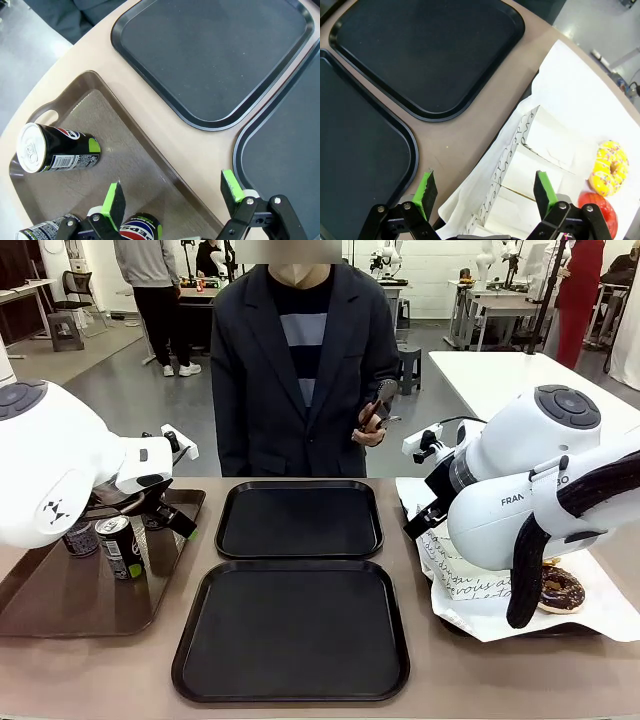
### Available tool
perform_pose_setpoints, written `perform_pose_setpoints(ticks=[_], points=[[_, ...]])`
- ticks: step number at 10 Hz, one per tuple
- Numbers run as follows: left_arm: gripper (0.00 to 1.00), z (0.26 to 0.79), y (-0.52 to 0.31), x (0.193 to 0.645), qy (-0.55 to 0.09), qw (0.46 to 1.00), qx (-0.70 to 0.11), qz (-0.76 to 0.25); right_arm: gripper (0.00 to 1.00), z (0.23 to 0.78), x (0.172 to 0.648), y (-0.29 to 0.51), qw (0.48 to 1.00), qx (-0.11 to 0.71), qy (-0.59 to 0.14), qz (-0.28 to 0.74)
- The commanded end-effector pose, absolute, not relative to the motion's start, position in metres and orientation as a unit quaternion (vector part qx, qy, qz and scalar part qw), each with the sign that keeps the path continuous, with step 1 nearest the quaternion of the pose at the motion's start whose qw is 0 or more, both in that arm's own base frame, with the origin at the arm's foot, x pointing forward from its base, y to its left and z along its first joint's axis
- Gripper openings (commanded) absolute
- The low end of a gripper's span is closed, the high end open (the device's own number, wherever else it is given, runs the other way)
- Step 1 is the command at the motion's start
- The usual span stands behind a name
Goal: Set up donuts and drinks on trays.
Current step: Pick up one Pepsi coke and place it on the Flat Tray.
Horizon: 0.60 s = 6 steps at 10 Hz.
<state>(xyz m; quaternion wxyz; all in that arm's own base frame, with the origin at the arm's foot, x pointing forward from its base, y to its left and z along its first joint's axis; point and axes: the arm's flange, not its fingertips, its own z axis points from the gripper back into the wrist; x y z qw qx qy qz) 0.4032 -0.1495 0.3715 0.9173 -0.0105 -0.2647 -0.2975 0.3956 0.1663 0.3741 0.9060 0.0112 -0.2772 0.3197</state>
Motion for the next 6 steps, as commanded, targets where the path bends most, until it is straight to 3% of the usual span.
perform_pose_setpoints(ticks=[1, 4, 6], points=[[1.00, 0.371, -0.150, 0.403, -0.265, 0.917, -0.010, -0.298, 1.00, 0.374, 0.396, 0.166, 0.906, 0.011, -0.277, 0.320], [1.00, 0.371, -0.149, 0.403, -0.265, 0.917, -0.010, -0.297, 1.00, 0.374, 0.396, 0.166, 0.906, 0.011, -0.277, 0.320], [1.00, 0.410, -0.124, 0.344, -0.225, 0.912, -0.026, -0.342, 1.00, 0.405, 0.344, 0.145, 0.903, -0.012, -0.267, 0.336]])
